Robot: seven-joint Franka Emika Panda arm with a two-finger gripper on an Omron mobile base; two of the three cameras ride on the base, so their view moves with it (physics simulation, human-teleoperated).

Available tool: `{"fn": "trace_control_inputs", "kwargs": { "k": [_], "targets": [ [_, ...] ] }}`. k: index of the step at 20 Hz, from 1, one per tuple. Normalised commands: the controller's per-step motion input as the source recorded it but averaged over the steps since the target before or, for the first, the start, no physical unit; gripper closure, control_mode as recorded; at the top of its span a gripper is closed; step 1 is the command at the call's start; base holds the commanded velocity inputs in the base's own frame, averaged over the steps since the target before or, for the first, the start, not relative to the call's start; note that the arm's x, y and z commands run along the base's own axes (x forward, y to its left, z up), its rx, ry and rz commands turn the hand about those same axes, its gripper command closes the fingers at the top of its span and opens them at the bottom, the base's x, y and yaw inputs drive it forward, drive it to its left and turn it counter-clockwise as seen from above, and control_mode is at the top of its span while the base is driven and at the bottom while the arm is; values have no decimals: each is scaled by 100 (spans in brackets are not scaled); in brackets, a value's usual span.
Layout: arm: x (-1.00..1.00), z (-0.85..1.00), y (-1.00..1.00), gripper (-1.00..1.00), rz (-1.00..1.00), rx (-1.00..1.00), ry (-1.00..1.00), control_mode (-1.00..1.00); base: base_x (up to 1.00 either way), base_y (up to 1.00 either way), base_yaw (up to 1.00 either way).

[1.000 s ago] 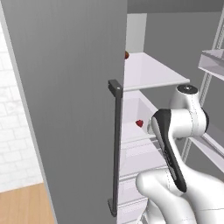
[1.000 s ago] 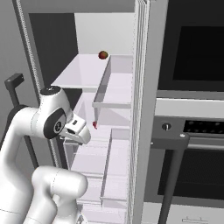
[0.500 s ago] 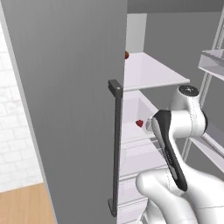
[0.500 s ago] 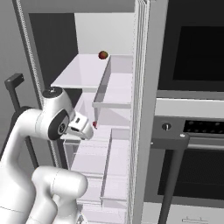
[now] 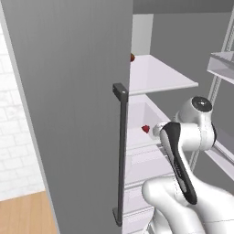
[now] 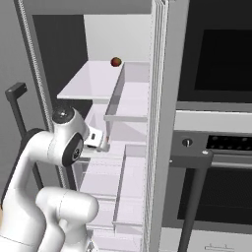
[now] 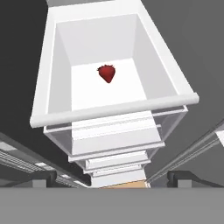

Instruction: Take the strawberry from the fridge and place it on top of the pancake, located on the dining counter.

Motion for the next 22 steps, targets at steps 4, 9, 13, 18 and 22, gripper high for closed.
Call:
{"fn": "trace_control_inputs", "kwargs": {
  "k": [4, 9, 13, 18, 22],
  "targets": [
    [47, -4, 0, -100, 8, -5, -6, -100, 0, 0, 0],
    [64, -2, 0, -100, 1, 0, -1, -100, 0, 0, 0],
    [76, -3, 0, -100, 0, 0, 0, -100, 0, 0, 0],
    [37, 0, -7, -100, 0, 0, 0, -100, 0, 0, 0],
    [19, -7, 0, -100, 0, 0, 0, -100, 0, 0, 0]
  ]
}}
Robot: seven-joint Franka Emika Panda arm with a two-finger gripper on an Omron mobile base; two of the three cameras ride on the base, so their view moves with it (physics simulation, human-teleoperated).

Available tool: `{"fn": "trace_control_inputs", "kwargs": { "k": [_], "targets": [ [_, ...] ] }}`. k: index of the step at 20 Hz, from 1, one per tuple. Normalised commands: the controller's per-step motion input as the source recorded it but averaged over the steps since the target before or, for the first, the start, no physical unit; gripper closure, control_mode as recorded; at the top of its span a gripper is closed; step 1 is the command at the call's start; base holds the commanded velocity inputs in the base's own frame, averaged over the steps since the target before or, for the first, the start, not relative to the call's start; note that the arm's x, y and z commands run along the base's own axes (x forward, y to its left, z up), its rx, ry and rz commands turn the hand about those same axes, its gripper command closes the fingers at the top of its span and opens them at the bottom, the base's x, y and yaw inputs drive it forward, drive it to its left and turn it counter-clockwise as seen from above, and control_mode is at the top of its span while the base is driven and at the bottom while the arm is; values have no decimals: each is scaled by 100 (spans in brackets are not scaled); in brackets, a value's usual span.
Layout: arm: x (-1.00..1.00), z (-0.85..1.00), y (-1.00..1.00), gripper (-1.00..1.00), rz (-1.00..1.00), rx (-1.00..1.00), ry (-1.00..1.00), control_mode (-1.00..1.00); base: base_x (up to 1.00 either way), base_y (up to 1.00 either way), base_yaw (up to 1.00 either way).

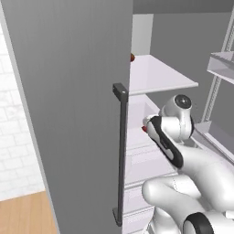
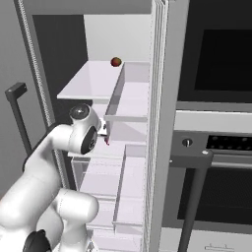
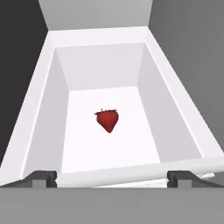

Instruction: Take the strawberry from the fridge and place it on top of the pancake, located on the dining counter.

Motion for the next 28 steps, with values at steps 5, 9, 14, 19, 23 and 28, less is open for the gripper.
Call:
{"fn": "trace_control_inputs", "kwargs": {
  "k": [5, 9, 14, 19, 23, 28],
  "targets": [
    [30, -23, 0, -100, 0, 1, 5, -100, 0, 0, 0],
    [36, -38, 0, -100, 1, 0, 1, -100, 0, 0, 0],
    [37, -13, 0, -100, 1, 0, 4, -100, 0, 0, 0],
    [50, -20, 0, -100, 0, 0, 19, -100, 0, 0, 0],
    [43, -29, -1, -100, 4, 0, 4, -100, 0, 0, 0],
    [28, -42, 0, -100, 4, 0, 0, -100, 0, 0, 0]
  ]
}}
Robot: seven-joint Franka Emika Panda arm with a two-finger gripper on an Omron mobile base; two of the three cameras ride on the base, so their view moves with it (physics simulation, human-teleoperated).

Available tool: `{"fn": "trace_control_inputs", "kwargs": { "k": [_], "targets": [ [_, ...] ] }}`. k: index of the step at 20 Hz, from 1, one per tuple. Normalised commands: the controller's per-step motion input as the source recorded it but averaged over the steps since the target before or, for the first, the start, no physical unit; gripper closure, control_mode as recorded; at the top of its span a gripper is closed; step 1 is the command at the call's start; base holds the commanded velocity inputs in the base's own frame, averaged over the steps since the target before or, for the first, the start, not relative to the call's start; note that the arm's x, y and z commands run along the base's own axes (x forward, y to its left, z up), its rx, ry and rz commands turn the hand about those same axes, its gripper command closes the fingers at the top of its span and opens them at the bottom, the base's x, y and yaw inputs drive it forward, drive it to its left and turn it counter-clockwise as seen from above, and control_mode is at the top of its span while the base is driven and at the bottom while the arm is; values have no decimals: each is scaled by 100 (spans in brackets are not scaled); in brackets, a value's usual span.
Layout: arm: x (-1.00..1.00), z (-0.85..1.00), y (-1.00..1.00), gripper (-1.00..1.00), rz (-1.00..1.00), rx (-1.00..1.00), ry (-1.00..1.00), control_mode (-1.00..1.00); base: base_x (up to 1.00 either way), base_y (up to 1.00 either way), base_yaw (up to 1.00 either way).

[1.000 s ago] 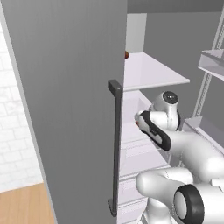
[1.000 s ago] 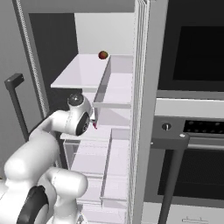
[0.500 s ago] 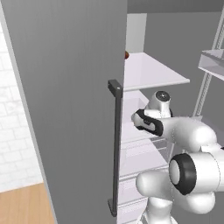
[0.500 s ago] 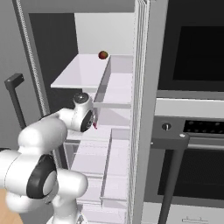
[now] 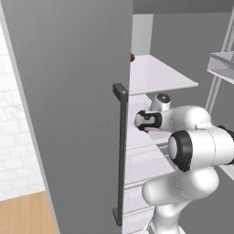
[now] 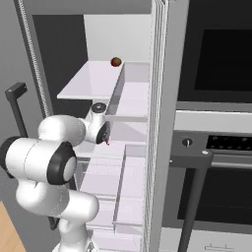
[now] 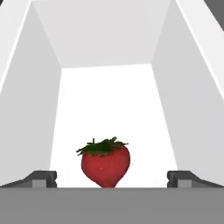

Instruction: Take the strawberry from the fridge and place it on top of the pancake, located on the dining counter.

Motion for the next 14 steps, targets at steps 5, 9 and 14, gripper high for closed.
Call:
{"fn": "trace_control_inputs", "kwargs": {
  "k": [5, 9, 14],
  "targets": [
    [32, -32, 0, -100, 3, 0, 0, -100, 0, 0, 0],
    [28, -22, 0, -100, 2, 0, 1, -100, 0, 0, 0],
    [17, -12, 0, -100, 0, 0, 6, -100, 0, 0, 0]
  ]
}}
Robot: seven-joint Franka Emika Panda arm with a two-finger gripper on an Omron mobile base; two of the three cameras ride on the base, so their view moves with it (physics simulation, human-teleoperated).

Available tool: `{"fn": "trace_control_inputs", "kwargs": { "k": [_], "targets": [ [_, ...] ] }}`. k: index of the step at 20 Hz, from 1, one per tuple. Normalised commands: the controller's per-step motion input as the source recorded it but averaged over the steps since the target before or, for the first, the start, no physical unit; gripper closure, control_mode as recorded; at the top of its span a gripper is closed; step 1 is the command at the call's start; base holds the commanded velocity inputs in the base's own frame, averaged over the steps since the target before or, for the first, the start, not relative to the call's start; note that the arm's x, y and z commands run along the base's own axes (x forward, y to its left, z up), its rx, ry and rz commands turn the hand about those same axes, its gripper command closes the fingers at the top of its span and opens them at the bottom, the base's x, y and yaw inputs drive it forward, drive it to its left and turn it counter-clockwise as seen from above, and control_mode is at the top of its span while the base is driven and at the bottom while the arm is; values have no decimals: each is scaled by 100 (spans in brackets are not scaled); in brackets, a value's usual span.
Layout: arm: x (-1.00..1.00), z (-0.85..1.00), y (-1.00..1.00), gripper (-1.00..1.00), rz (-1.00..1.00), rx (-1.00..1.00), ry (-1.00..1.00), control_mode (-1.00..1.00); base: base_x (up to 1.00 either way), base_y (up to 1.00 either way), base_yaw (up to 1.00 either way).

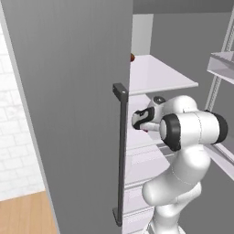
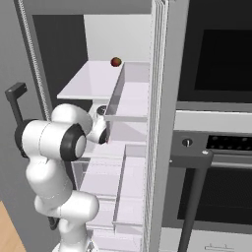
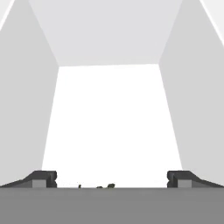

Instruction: Take the strawberry from the fridge and place it on top of the pancake, located on the dining counter.

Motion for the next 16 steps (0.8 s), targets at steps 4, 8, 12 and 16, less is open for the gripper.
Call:
{"fn": "trace_control_inputs", "kwargs": {
  "k": [4, 8, 12, 16],
  "targets": [
    [3, -17, 0, -100, 0, 0, 9, -100, 0, 0, 0],
    [0, -18, 0, -100, 0, 1, 8, -100, 0, 0, 0],
    [-19, -12, 1, -100, -1, 0, 6, -100, 0, 0, 0],
    [-27, -1, 4, -100, -3, 0, 0, -100, 0, 0, 0]
  ]
}}
